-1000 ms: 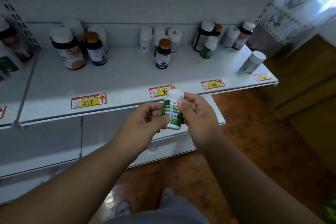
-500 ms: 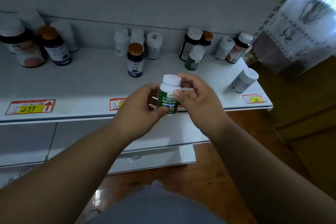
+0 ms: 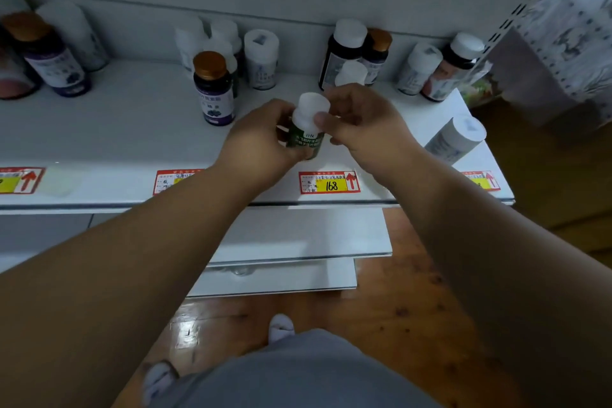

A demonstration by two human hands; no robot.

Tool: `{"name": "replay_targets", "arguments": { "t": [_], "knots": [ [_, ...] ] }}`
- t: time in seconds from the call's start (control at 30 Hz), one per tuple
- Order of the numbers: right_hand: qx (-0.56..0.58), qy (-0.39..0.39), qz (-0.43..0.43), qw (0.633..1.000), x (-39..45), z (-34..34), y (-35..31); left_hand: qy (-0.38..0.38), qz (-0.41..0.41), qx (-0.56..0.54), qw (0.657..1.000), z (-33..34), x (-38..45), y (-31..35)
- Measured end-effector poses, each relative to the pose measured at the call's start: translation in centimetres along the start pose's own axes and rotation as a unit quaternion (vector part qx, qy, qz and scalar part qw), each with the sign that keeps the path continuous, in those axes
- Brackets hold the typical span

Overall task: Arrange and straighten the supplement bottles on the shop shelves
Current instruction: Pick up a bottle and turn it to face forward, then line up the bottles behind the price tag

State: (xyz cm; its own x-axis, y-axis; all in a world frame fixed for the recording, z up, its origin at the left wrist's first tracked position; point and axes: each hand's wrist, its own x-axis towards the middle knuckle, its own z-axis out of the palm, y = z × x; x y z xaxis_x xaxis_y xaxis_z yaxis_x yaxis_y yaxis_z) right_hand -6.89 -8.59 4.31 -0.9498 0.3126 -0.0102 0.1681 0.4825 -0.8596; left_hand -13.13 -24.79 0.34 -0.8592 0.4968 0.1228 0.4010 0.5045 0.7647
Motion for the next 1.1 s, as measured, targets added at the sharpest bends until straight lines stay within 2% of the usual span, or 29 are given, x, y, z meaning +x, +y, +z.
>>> {"name": "replay_targets", "arguments": {
  "t": [0.2,0.43,0.7,0.93,1.0,1.1],
  "knots": [
    [-0.04,0.002,0.004,0.999,1.4,0.6,1.1,0.006,-0.016,0.046,0.999,1.4,1.1,-0.7],
    [-0.057,0.0,0.005,0.998,0.3,0.1,1.4,0.021,0.034,0.082,0.996,2.0,0.1,-1.3],
    [-0.082,-0.016,0.007,0.996,0.3,0.0,1.2,0.002,0.016,0.087,0.996,1.6,0.0,-0.6],
    [-0.113,0.125,-0.034,0.985,-2.8,-0.8,1.0,0.12,-0.056,0.053,0.99,0.2,-5.3,2.0],
    [-0.12,0.13,-0.05,0.983,-4.2,-0.7,0.9,0.113,-0.043,0.041,0.992,-0.1,-6.8,3.0],
    [-0.1,0.154,-0.06,0.981,-6.9,-0.3,0.8,0.079,0.03,0.025,0.996,0.2,-8.0,4.0]
  ]
}}
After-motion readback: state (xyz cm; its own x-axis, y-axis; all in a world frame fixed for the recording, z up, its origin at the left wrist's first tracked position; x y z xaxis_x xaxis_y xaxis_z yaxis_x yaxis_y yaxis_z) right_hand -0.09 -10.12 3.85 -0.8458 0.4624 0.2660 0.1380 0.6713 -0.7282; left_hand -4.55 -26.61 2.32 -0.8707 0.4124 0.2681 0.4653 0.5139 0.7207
